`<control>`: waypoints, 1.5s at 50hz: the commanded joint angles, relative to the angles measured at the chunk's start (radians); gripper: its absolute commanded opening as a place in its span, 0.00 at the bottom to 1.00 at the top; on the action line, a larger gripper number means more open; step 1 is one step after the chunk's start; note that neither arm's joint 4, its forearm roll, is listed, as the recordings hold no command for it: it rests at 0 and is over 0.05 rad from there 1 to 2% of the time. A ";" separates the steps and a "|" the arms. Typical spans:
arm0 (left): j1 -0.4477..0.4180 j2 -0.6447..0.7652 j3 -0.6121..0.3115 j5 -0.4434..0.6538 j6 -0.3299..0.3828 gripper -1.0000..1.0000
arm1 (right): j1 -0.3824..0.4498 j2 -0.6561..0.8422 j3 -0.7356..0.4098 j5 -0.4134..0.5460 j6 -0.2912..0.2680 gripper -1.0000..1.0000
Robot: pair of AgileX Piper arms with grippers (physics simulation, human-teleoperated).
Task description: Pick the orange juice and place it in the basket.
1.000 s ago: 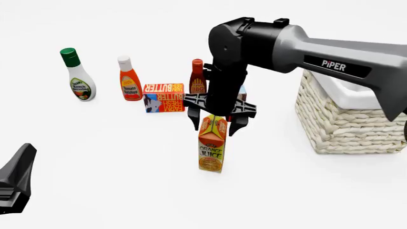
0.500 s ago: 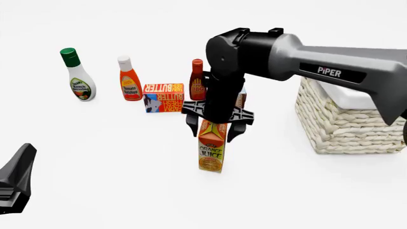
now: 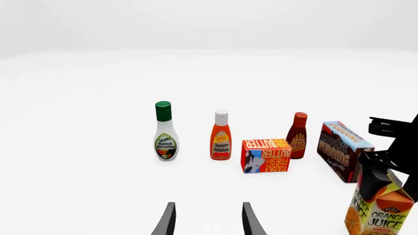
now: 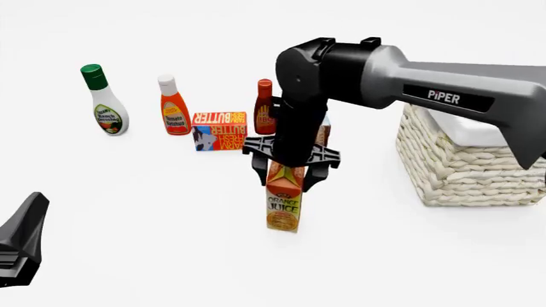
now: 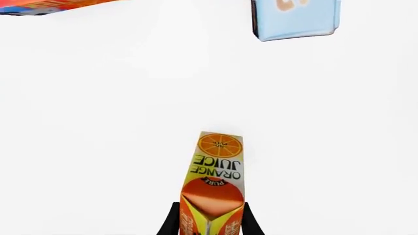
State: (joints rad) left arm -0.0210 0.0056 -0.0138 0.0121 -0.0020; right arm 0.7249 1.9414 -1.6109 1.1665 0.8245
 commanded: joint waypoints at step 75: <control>0.008 0.001 0.001 -0.002 0.000 1.00 | -0.021 -0.267 -0.019 0.053 -0.457 0.00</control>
State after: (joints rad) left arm -0.0210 0.0055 -0.0138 0.0121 -0.0019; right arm 0.7258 1.7071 -1.6238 1.2200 0.4175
